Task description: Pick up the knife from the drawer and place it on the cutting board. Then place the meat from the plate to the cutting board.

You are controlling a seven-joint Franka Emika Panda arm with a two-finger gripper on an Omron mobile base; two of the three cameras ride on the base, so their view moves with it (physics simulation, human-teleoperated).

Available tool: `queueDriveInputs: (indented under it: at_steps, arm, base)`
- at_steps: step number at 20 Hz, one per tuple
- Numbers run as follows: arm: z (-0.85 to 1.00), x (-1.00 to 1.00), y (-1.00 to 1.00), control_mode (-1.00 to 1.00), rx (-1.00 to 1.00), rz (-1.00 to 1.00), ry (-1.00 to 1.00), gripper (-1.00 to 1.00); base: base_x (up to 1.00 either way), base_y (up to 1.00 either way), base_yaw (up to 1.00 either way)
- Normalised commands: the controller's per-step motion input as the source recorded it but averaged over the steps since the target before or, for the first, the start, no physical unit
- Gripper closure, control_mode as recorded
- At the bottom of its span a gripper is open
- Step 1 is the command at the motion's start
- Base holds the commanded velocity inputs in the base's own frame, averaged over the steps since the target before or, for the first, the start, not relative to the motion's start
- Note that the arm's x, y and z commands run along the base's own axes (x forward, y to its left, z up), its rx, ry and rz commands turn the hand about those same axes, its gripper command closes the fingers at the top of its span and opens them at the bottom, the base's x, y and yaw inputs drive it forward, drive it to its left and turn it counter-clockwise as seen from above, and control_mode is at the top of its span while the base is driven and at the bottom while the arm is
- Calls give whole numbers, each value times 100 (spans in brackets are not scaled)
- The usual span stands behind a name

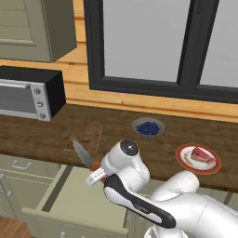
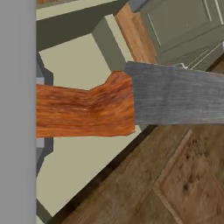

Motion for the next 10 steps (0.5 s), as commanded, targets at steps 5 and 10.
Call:
queueDriveInputs:
  at_steps: [5,10]
  arm:
    - [89,75,0,-100,-2,-23,0,100]
    - [29,98,0,-100,-4,-18,3,100]
  base:
    - [0,0,0]
    - [0,0,0]
